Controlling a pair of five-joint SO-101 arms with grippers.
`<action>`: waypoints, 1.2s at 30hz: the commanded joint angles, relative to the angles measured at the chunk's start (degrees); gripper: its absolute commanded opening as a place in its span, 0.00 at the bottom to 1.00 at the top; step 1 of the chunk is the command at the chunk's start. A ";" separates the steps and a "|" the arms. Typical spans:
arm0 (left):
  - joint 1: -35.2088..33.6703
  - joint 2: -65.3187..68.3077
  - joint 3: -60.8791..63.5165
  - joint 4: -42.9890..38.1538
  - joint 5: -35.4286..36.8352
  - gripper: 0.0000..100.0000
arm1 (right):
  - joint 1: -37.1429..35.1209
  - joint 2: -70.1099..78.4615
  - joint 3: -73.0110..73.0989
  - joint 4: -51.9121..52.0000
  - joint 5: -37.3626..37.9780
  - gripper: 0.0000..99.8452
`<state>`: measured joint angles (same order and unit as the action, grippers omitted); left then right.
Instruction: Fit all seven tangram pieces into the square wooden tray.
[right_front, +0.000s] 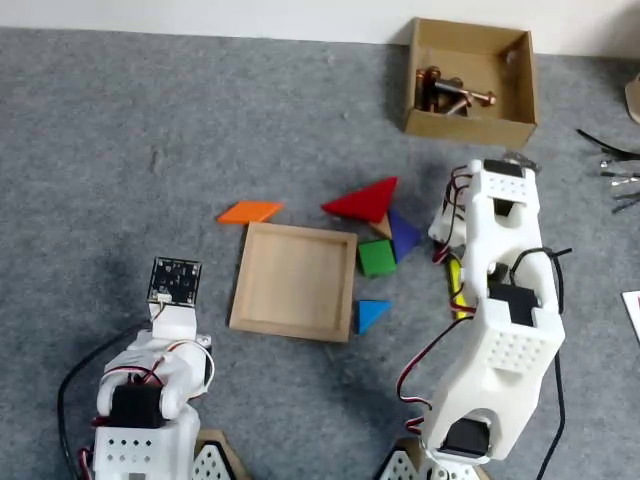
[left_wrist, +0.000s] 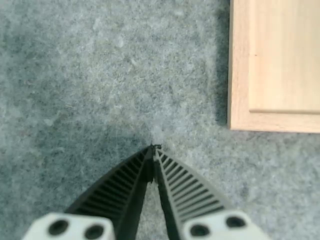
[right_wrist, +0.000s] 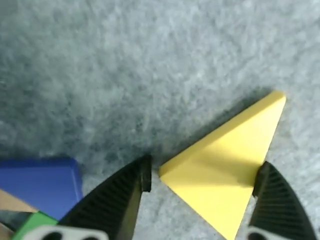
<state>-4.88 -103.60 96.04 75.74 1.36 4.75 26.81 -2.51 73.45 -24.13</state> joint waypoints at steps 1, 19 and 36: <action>-0.75 -0.92 1.10 0.26 0.35 0.01 | 0.13 -1.10 -0.48 0.57 4.48 0.31; -0.75 -0.92 1.10 0.26 0.35 0.01 | -0.40 -1.10 -0.40 0.57 23.47 0.22; -0.75 -0.92 1.10 0.26 0.35 0.01 | -7.69 -1.54 -0.75 1.01 33.32 0.19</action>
<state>-4.88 -103.60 96.04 75.74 1.36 -0.70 26.73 -2.51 73.71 7.96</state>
